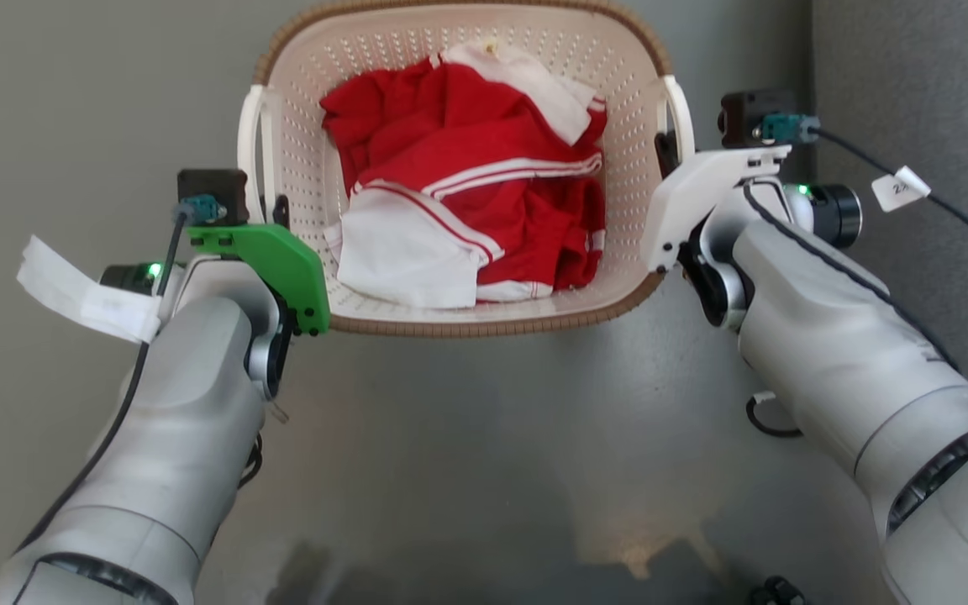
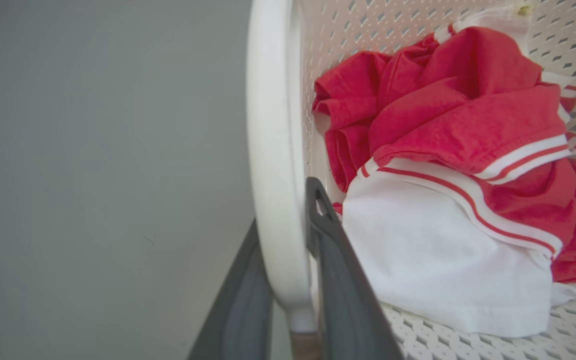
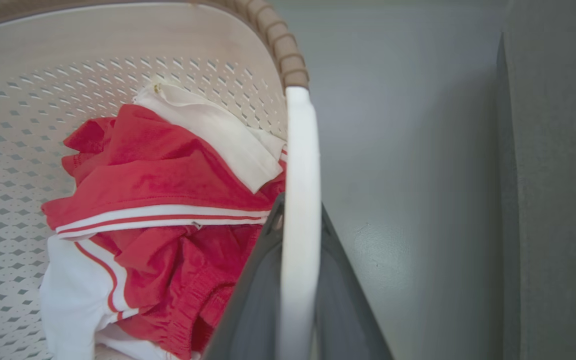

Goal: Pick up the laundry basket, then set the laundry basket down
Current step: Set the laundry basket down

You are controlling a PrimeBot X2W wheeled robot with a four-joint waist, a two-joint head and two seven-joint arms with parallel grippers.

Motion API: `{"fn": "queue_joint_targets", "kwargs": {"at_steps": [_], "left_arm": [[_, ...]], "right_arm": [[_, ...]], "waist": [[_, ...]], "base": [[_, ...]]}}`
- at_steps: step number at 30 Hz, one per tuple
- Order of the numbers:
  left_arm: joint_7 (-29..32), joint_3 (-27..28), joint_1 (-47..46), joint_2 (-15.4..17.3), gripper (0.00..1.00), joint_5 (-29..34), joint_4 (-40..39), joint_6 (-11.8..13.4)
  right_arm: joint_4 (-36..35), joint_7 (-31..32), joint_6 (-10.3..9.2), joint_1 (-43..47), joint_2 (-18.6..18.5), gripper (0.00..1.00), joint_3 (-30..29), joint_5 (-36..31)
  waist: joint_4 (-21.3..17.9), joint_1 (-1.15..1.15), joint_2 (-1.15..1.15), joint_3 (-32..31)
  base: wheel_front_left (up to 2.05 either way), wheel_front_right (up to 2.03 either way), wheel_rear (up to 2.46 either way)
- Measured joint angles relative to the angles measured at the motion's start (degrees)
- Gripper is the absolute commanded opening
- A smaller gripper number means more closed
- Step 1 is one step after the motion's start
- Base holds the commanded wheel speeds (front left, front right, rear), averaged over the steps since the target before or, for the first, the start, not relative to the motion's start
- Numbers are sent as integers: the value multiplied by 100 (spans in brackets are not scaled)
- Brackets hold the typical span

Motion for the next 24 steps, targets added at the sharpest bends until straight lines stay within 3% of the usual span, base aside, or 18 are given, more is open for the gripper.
{"fn": "queue_joint_targets", "kwargs": {"at_steps": [11,24], "left_arm": [[-140,16,-635,41,0,75,2,36],[-350,2,-781,23,0,113,159,41]], "right_arm": [[36,-137,0,-621,-25,0,-78,-25],[85,-302,1,-698,-14,0,-81,-51]], "waist": [[7,0,0,895],[-6,0,0,1583]], "base": [[0,0,0],[0,0,0]]}}
